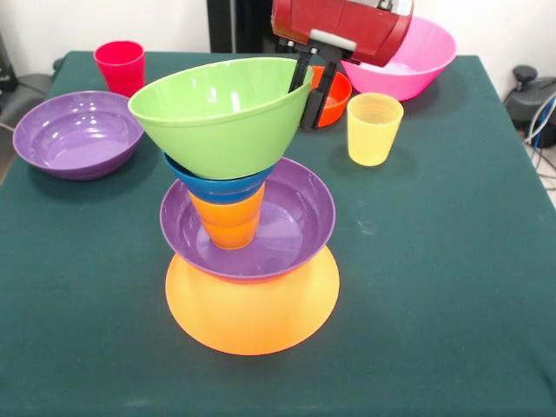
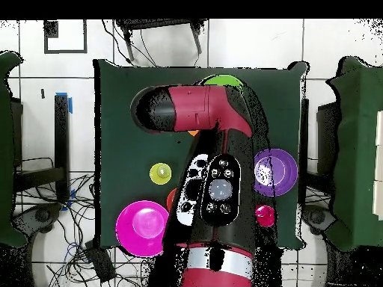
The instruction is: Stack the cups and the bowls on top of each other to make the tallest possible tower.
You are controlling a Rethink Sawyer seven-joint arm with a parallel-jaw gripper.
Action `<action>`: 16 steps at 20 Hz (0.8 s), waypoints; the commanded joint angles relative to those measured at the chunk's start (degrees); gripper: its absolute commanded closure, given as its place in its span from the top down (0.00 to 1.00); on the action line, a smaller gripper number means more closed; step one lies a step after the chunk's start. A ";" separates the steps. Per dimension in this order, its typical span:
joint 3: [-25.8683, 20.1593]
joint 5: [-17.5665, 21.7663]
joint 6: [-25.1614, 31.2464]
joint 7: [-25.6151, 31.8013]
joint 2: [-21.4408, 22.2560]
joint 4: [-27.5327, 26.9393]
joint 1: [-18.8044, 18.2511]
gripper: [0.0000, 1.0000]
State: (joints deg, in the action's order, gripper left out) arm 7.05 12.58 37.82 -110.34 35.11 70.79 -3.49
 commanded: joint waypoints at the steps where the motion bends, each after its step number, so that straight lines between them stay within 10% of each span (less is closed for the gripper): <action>1: -3.23 6.42 -1.12 5.54 -2.84 4.35 -0.82 0.00; 16: -3.25 8.96 2.13 6.70 -3.36 2.48 -0.99 0.00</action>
State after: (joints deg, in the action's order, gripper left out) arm 7.05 16.38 37.82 -110.34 35.04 70.79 -3.49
